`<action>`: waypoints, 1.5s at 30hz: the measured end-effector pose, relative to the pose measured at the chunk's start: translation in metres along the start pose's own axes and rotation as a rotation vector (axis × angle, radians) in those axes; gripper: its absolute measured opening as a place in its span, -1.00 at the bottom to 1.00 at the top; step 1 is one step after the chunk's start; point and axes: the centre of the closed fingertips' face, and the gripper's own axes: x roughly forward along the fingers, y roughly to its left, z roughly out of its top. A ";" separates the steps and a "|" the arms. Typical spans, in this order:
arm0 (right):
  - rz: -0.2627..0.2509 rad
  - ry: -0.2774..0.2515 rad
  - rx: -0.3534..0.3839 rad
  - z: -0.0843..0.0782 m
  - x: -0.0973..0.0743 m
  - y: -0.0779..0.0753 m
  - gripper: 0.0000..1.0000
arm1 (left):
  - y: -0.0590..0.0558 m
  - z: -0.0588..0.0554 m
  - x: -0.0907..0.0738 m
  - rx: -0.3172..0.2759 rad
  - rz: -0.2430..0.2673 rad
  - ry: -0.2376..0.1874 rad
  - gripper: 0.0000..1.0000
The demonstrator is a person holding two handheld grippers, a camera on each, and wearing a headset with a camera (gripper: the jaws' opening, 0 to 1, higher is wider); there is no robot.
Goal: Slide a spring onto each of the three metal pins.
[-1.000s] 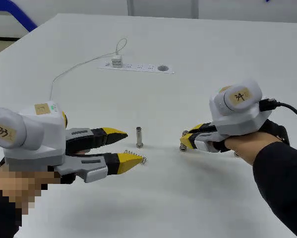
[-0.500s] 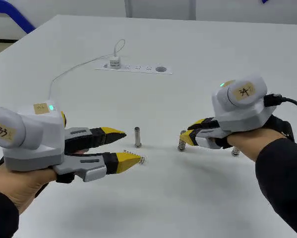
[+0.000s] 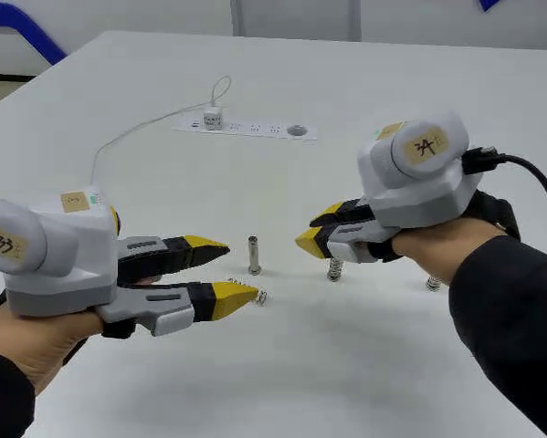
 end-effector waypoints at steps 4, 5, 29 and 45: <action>0.039 0.035 -0.022 -0.005 0.010 0.012 -0.66 | 0.000 0.000 0.000 -0.001 0.001 0.002 -0.19; 0.051 0.043 -0.029 -0.008 0.014 0.015 -0.66 | 0.000 -0.001 0.000 -0.002 0.001 0.002 -0.19; 0.148 0.131 -0.064 -0.014 0.078 0.048 -0.67 | 0.001 -0.003 -0.002 -0.016 0.011 0.006 -0.18; 0.145 0.198 -0.051 -0.026 0.104 0.045 -0.71 | 0.007 -0.003 -0.008 -0.033 0.036 0.000 -0.18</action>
